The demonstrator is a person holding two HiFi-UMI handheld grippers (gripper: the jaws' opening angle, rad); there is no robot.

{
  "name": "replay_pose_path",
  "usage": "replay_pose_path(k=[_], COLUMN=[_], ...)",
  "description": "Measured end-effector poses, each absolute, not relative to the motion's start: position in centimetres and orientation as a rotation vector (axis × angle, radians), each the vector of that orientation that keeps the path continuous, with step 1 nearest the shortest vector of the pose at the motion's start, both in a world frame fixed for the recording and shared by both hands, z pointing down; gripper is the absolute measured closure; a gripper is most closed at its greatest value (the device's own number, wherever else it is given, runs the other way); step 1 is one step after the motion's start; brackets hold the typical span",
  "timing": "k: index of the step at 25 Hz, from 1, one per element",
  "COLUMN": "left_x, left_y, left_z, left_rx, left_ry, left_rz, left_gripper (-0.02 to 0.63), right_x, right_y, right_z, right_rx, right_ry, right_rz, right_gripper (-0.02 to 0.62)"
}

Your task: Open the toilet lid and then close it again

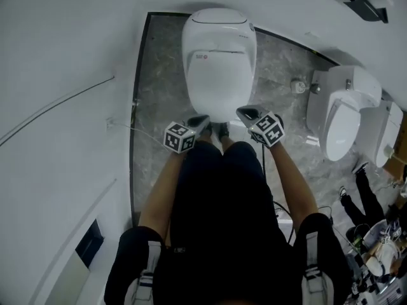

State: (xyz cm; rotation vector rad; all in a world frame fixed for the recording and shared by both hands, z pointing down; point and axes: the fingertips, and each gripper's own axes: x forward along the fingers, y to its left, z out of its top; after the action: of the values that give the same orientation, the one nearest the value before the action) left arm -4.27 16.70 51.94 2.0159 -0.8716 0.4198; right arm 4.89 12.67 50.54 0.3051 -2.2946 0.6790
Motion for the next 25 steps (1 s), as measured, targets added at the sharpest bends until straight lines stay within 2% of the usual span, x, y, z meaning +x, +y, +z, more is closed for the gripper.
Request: replay_pose_path(k=[10, 25], left_x=[-2.8, -1.0], left_y=[15.2, 15.9], left_z=[43.3, 41.1], left_rx=[2.214, 2.251], left_ry=[-0.923, -0.946], left_rz=[0.412, 0.451], left_gripper=[0.596, 0.596], right_x=[3.9, 5.6], right_y=[12.9, 13.0], right_z=[44.0, 42.4], right_rx=[0.287, 0.289], right_ry=[-2.392, -2.421], right_rz=[0.517, 0.466], right_gripper=[0.592, 0.592])
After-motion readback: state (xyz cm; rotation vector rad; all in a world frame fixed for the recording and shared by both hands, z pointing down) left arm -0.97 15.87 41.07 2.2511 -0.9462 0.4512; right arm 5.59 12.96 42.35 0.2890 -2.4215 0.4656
